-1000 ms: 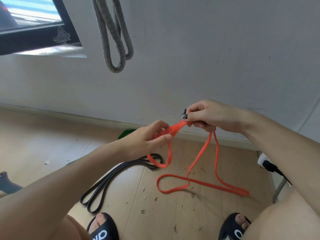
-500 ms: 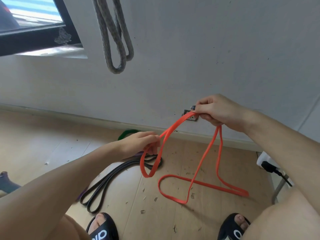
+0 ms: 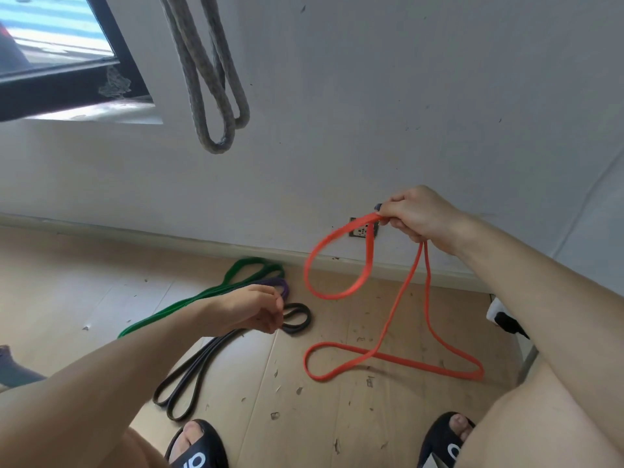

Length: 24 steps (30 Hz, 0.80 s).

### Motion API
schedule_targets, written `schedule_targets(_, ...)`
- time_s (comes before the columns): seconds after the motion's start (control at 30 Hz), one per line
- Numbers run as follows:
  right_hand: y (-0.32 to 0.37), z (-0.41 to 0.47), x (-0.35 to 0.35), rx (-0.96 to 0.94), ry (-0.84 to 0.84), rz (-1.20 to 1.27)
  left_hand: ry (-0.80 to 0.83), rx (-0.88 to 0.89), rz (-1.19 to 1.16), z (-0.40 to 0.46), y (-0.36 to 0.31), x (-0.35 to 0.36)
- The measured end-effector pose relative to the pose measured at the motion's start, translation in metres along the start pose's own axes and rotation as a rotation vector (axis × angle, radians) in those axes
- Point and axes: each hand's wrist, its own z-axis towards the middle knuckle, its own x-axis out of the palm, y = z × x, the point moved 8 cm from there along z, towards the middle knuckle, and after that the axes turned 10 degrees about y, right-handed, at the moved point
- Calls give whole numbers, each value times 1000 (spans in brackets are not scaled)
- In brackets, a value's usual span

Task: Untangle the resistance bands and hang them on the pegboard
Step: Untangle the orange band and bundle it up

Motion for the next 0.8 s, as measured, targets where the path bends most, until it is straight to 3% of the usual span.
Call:
schedule_targets(0.13, -1, 1, 6, 12, 40, -65, -128, 18, -31, 2, -5, -6)
schedule_targets(0.23, 7, 0, 11, -8, 14, -193, -193, 57, 97, 8, -15, -1)
schedule_targets(0.33, 13, -3, 22, -39, 84, -244, -223, 205, 245, 3, -49, 13)
schedule_targets(0.47, 20, -9, 44, -81, 235, -223, -163, 387, 254, -10, -88, 30)
schedule_targets(0.63, 28, -14, 57, -122, 309, -112, -51, 390, 380, -19, -102, 44)
schedule_targets(0.8, 21, -9, 45, -85, 269, -98, 64, 378, 184, -19, -91, 36)
